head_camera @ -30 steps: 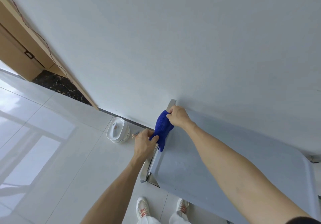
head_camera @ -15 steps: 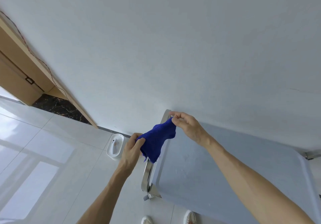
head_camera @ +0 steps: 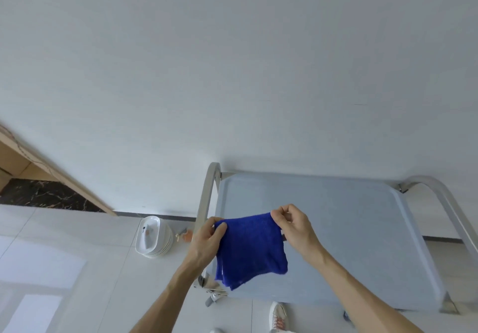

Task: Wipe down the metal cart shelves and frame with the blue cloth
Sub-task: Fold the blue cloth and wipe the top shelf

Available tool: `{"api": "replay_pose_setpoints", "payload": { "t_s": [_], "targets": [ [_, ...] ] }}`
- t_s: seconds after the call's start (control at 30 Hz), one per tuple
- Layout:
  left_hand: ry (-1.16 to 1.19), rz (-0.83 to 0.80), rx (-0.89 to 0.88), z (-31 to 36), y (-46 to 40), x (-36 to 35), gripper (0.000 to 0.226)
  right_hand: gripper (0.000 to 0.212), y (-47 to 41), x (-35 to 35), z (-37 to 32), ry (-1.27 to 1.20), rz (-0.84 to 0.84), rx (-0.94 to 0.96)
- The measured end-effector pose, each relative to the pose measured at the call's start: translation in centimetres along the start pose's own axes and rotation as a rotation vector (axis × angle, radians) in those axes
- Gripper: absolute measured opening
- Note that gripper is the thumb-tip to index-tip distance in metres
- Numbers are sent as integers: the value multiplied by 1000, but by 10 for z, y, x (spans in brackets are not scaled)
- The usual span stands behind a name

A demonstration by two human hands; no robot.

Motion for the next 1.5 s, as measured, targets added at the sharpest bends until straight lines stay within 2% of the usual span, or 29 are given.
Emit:
{"api": "replay_pose_setpoints", "payload": {
  "t_s": [0.13,0.27,0.4,0.57,0.7,0.8,0.87,0.97,1.07,1.13,1.3,1.5],
  "targets": [
    [-126,-21,51,-8,-23,-18,21,12,-19,8,47,140,40,-156],
    [-172,2,10,3,-42,-18,22,12,-33,11,63,282,25,-165],
    [-235,2,-92,19,-48,-18,15,10,-28,4,68,351,-40,-141],
    [-392,41,-302,37,-54,-12,20,22,-15,-17,73,428,-175,-95],
    [-519,81,-433,39,-70,-4,22,33,-18,-42,78,573,-272,46],
    [-664,98,-534,41,-91,0,30,43,-28,-62,90,712,-296,103],
    [-721,93,-568,41,-107,1,44,47,-38,-76,98,792,-261,143],
    [-696,67,-546,33,-127,-5,60,55,-50,-99,115,969,-234,209],
    [-703,104,-618,27,-129,-14,62,66,-50,-117,139,1092,-201,162],
    [-644,146,-653,25,-130,-11,61,72,-45,-130,143,1151,-132,196],
    [-399,155,-599,21,-138,3,67,75,-47,-160,146,1161,-4,227],
    [-389,119,-586,21,-138,1,62,73,-49,-203,135,1125,13,288]
  ]
}}
Point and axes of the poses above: each hand's wrist, its own y-axis away from the middle knuckle, its own x-axis out of the back of the hand, z = x × y, the point moved 9 cm from there along -y, towards the middle knuckle, and after that the axes turned 8 degrees about z, right-handed, at the moved point
